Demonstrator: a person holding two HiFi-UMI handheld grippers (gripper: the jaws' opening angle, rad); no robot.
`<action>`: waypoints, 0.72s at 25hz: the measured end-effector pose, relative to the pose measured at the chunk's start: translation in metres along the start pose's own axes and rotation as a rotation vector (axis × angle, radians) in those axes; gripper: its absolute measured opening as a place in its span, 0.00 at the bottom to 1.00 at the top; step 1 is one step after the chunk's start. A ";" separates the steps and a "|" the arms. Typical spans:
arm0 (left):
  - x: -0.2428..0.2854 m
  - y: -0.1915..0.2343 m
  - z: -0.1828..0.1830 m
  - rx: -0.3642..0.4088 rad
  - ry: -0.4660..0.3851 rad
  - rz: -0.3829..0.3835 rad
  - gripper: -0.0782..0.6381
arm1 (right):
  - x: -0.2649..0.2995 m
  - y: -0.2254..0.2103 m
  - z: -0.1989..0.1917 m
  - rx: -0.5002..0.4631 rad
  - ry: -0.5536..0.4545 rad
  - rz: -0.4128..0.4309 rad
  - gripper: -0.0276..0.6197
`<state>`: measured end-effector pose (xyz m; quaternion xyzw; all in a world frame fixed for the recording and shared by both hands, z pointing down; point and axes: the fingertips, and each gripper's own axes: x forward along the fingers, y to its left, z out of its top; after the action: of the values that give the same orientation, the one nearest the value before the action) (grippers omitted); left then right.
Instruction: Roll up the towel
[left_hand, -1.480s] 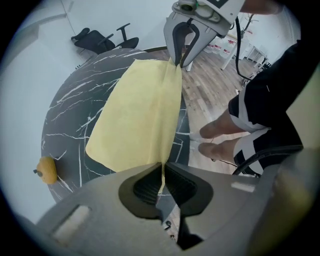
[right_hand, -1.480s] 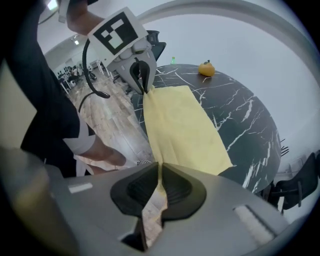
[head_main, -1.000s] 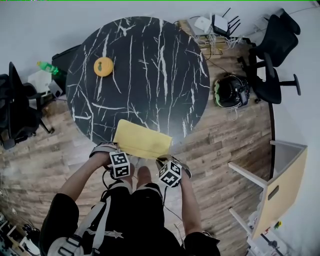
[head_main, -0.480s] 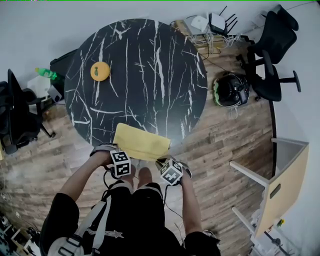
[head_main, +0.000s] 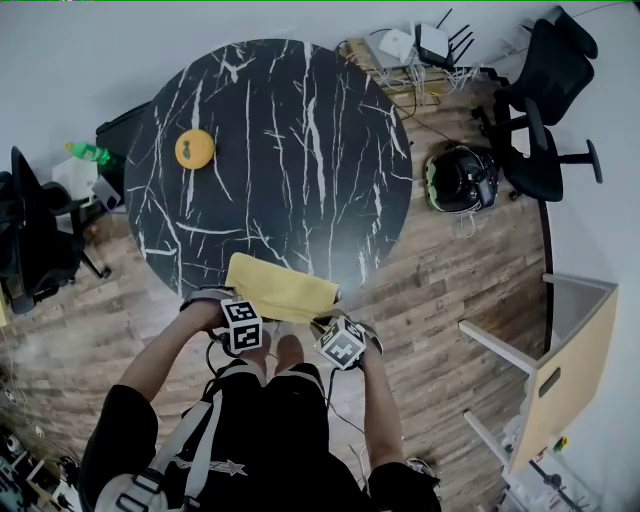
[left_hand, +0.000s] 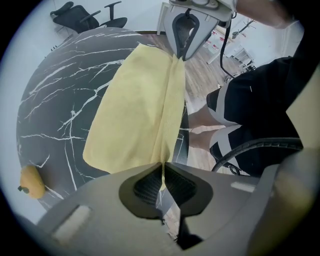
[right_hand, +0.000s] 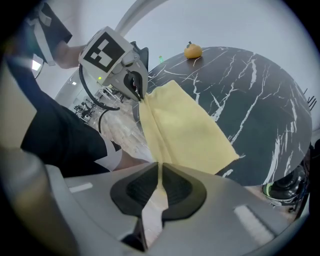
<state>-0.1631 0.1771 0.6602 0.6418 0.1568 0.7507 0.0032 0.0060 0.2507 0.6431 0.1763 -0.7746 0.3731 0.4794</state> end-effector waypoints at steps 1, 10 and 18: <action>-0.001 0.002 0.000 0.000 -0.001 0.002 0.15 | -0.001 -0.002 0.001 0.001 -0.001 -0.002 0.09; -0.007 0.032 0.006 -0.013 -0.043 0.085 0.15 | -0.002 -0.021 0.010 0.009 -0.033 -0.041 0.09; -0.003 0.041 0.008 -0.027 -0.049 0.101 0.15 | 0.003 -0.032 0.013 0.015 -0.037 -0.071 0.09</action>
<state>-0.1468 0.1391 0.6687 0.6668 0.1137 0.7362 -0.0222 0.0165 0.2200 0.6558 0.2143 -0.7737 0.3582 0.4766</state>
